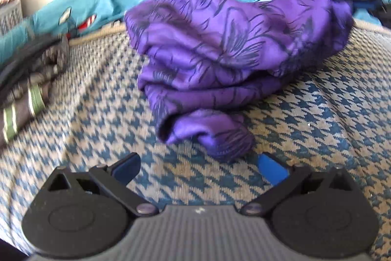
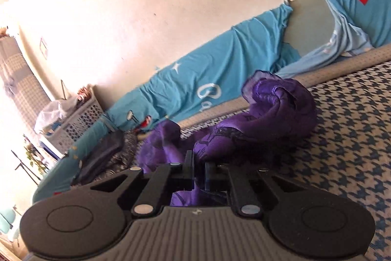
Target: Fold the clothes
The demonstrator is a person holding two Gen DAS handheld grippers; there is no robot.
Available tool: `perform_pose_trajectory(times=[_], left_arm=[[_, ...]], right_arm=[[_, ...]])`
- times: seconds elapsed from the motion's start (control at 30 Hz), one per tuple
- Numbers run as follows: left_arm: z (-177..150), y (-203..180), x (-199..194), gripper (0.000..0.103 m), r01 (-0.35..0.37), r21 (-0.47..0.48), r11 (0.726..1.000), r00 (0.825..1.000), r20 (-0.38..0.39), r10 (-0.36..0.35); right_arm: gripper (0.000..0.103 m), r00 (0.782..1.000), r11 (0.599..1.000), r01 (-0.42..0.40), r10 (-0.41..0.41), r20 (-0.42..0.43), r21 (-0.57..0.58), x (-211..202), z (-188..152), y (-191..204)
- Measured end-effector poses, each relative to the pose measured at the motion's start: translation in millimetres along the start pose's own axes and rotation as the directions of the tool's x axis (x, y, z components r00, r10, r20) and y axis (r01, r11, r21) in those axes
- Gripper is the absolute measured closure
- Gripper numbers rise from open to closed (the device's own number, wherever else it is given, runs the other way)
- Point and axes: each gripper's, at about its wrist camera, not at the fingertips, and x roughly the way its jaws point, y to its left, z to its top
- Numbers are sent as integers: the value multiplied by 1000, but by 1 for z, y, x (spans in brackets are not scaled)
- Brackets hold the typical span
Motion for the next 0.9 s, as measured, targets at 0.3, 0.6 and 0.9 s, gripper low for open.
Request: perform_pose_trajectory(times=[0.3, 0.6, 0.9], left_arm=[[35, -28, -23, 0, -38, 162, 986, 982, 189, 7], [72, -64, -20, 0, -20, 288, 958, 960, 273, -62], [96, -69, 4, 26, 5, 273, 962, 973, 219, -67]], right_arm=[[95, 998, 999, -53, 53, 43, -12, 6, 19, 12], [95, 993, 994, -108, 109, 35, -21, 10, 27, 14], [95, 994, 994, -109, 109, 25, -4, 19, 29, 13]])
